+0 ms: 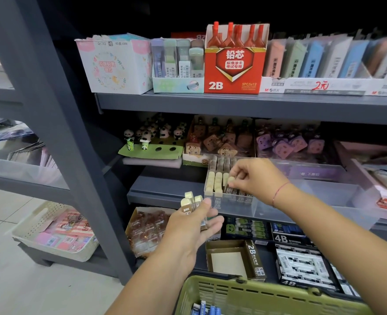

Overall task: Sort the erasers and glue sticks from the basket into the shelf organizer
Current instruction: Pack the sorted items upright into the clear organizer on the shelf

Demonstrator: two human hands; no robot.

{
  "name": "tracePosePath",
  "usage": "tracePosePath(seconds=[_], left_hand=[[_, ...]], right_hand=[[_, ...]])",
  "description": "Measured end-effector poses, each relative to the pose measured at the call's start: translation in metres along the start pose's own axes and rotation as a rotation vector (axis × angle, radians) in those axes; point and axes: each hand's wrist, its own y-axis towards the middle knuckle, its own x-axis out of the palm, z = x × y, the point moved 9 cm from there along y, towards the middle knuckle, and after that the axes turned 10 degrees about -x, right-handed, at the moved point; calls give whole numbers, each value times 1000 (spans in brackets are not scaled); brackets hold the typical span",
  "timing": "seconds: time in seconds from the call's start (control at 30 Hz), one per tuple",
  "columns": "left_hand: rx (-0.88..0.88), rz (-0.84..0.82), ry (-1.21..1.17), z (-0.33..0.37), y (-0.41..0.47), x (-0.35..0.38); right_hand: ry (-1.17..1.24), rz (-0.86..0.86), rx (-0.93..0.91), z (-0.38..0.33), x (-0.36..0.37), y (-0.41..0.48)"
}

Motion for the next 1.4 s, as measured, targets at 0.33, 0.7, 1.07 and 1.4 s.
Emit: tracePosePath(seconds=[0.33,0.7,1.07,1.4], left_hand=[[-7,9,-20,-1,1,-3],[-106,-121,-85,-11,-1,10],[-67,-272,70,-10,-10,29],[-90,-109,10,-10,0,11]], right_hand=[[-148,-143,-32,-4,24,7],[-31,-30,-47,-11,-2,-16],[740,-99,16,-16,18,-47],[554,187,170,15,-14,-24]])
